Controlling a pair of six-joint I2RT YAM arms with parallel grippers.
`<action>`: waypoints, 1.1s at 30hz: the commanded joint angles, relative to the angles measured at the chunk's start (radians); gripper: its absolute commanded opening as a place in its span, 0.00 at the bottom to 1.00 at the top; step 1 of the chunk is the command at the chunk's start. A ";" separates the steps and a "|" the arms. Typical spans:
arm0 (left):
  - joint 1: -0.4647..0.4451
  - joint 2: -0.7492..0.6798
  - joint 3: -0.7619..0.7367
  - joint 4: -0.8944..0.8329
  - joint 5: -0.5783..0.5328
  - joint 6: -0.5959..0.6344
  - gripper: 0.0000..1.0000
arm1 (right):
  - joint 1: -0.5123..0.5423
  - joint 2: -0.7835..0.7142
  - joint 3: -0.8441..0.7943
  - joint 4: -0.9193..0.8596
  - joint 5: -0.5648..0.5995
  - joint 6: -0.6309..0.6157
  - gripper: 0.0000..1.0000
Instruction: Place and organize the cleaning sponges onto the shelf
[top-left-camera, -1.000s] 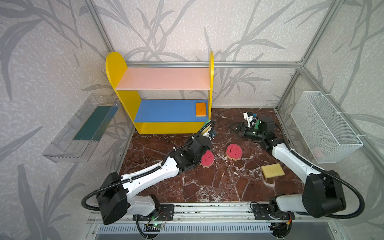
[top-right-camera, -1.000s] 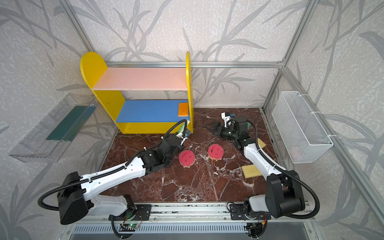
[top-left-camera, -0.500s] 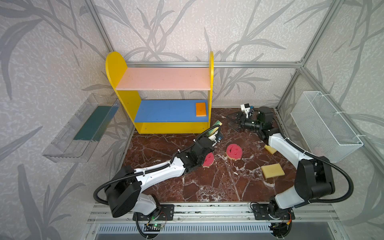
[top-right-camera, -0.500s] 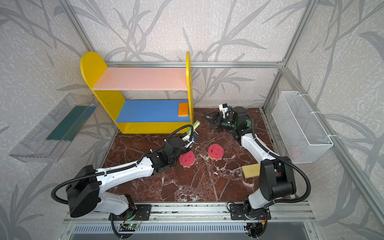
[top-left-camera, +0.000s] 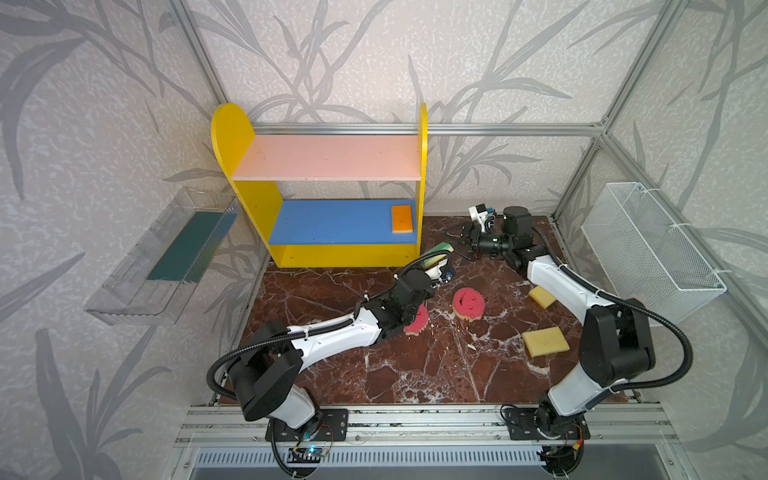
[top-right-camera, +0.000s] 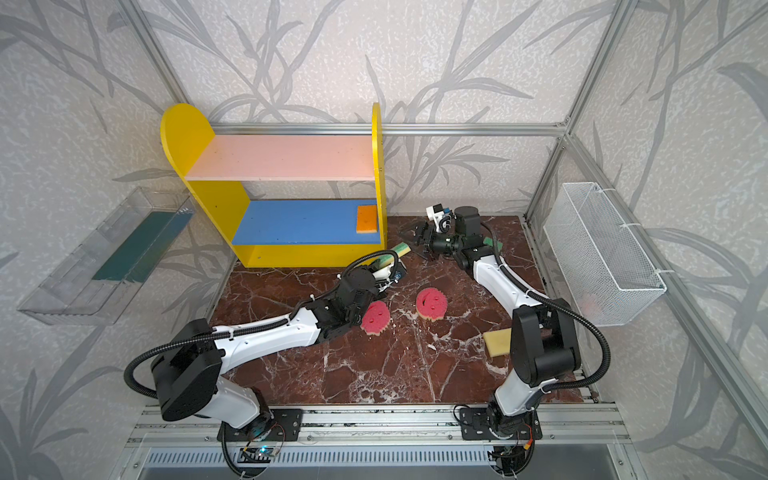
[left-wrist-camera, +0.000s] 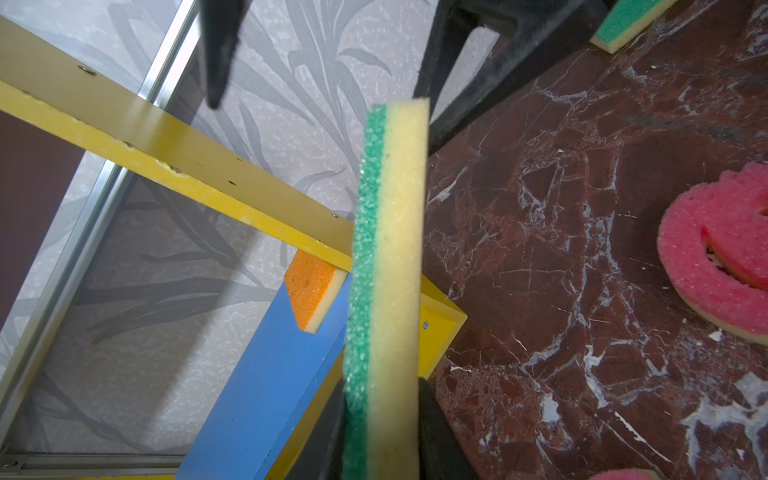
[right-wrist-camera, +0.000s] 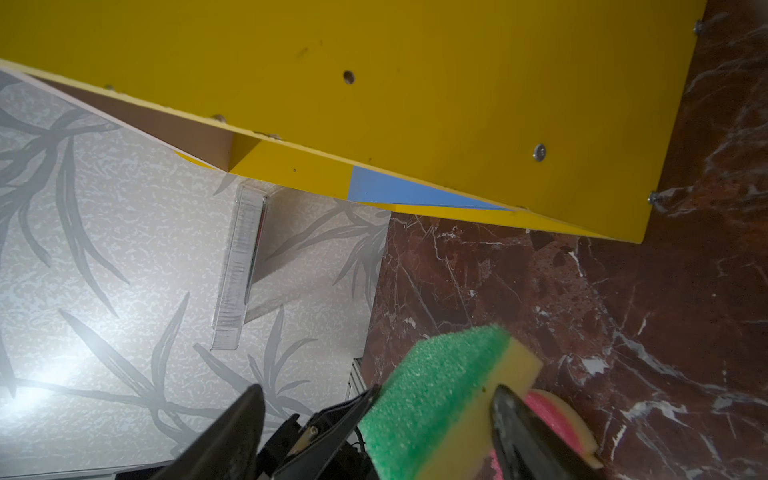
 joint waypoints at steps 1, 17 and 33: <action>0.004 0.012 0.050 0.057 -0.009 0.071 0.27 | 0.009 0.011 0.038 -0.029 -0.011 -0.010 0.76; 0.016 0.020 0.038 0.151 -0.091 0.132 0.26 | 0.001 0.002 0.027 -0.151 0.025 -0.115 0.91; 0.005 0.038 0.046 0.157 -0.044 0.100 0.26 | 0.005 0.084 0.071 0.059 -0.011 0.071 0.53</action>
